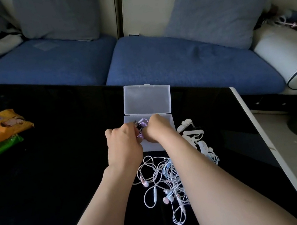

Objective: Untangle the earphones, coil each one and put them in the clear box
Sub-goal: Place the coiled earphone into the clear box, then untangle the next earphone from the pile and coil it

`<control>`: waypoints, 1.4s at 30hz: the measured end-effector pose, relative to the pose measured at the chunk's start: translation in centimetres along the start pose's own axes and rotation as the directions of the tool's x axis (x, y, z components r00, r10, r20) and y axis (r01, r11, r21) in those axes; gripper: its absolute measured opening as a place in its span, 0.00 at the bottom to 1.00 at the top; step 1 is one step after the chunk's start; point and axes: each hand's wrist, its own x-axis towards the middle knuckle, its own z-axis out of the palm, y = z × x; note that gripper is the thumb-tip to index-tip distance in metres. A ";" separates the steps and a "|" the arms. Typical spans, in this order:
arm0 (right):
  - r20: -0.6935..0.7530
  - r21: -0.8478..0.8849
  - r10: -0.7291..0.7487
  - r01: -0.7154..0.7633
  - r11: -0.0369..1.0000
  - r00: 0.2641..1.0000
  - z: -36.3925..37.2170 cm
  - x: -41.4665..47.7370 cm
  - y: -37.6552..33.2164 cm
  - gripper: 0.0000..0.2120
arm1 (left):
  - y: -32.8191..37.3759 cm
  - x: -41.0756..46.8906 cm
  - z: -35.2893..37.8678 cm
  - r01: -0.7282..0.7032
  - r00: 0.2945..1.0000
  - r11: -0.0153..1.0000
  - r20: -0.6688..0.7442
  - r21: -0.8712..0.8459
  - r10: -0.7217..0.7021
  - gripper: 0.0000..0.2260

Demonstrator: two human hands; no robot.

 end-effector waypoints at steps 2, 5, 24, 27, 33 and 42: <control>-0.017 -0.029 0.011 -0.012 0.999 1.000 0.3 0.0 0.0 0.12 | -0.2 0.1 0.1 0.017 1.000 1.000 0.008 -0.005 -0.017 0.08; -0.076 -0.071 -0.030 0.025 0.997 0.997 0.5 0.2 0.2 0.18 | -0.3 0.0 0.2 0.017 1.000 1.000 0.007 -0.009 -0.017 0.10; -0.424 -0.139 -0.213 0.169 0.976 0.880 -2.3 -8.2 4.0 0.14 | 3.6 -2.0 -1.8 -0.101 0.938 0.995 0.331 -0.021 0.103 0.05; -0.426 -0.065 0.006 -0.038 0.997 0.905 -3.9 -9.8 7.3 0.15 | 5.1 -3.5 -1.5 -0.159 0.854 0.983 0.488 -0.089 0.182 0.06; -0.216 0.012 -0.006 0.009 1.000 0.976 -4.5 -12.5 12.3 0.23 | 6.5 -5.7 -1.1 -0.196 0.767 0.980 0.627 0.027 0.136 0.25; -0.068 -0.182 -0.051 0.038 0.983 0.996 -7.1 -14.7 13.6 0.12 | 7.7 -7.6 -1.8 -0.128 0.851 0.971 0.525 0.201 0.004 0.10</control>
